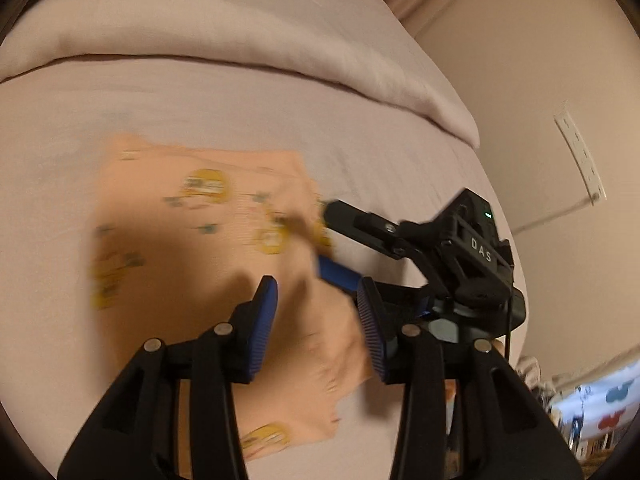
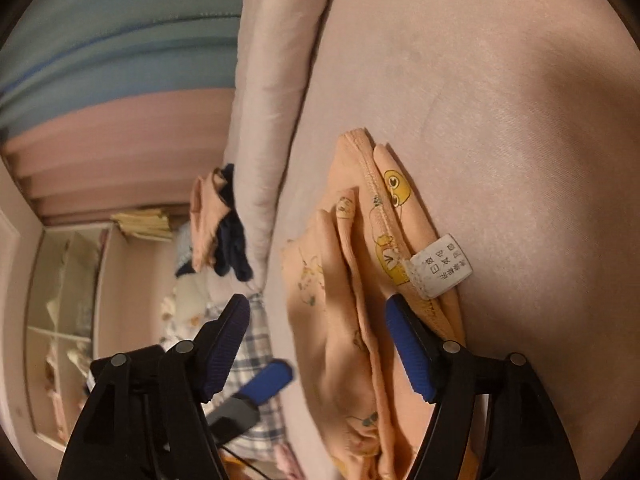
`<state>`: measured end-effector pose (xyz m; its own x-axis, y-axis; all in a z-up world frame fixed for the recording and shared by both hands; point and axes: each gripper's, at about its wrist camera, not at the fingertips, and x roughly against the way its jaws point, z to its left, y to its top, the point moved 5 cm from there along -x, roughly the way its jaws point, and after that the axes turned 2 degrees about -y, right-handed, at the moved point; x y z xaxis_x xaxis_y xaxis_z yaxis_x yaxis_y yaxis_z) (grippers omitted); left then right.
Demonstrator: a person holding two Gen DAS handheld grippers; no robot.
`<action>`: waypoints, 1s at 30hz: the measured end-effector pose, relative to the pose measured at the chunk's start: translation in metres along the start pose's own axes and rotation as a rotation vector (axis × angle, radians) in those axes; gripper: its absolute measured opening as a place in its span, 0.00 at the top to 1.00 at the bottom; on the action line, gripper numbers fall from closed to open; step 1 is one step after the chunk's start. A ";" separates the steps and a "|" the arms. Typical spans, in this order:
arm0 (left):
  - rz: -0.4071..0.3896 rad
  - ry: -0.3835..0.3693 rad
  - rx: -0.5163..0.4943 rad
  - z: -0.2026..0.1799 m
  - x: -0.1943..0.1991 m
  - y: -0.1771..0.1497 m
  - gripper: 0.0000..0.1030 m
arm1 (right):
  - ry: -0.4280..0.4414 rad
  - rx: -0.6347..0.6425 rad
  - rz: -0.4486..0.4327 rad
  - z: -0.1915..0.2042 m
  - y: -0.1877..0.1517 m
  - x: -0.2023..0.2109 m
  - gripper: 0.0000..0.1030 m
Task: Fold small clothes
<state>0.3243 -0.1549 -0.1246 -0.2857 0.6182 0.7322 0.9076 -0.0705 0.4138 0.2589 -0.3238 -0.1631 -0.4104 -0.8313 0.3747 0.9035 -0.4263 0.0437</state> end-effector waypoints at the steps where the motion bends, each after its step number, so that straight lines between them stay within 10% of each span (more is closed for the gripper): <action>1: -0.016 0.014 0.012 0.010 0.007 -0.002 0.58 | -0.028 0.027 0.003 0.002 0.000 -0.002 0.31; 4: -0.054 0.069 0.074 0.047 0.026 -0.011 0.58 | -0.143 0.153 0.009 0.016 -0.001 -0.013 0.36; 10: -0.060 0.093 0.211 0.104 0.038 -0.040 0.58 | -0.415 0.397 -0.006 0.027 -0.002 -0.038 0.92; 15: -0.052 0.067 0.239 0.107 0.031 -0.051 0.57 | -0.469 0.566 -0.076 0.063 0.001 -0.024 0.92; 30: -0.075 0.065 0.151 0.080 0.029 -0.039 0.55 | -0.636 0.539 -0.148 0.020 0.028 0.010 0.84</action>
<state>0.3055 -0.0714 -0.1630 -0.3694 0.5649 0.7379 0.9174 0.0953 0.3864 0.2828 -0.3371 -0.1397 -0.5275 -0.3525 0.7730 0.8473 -0.1523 0.5088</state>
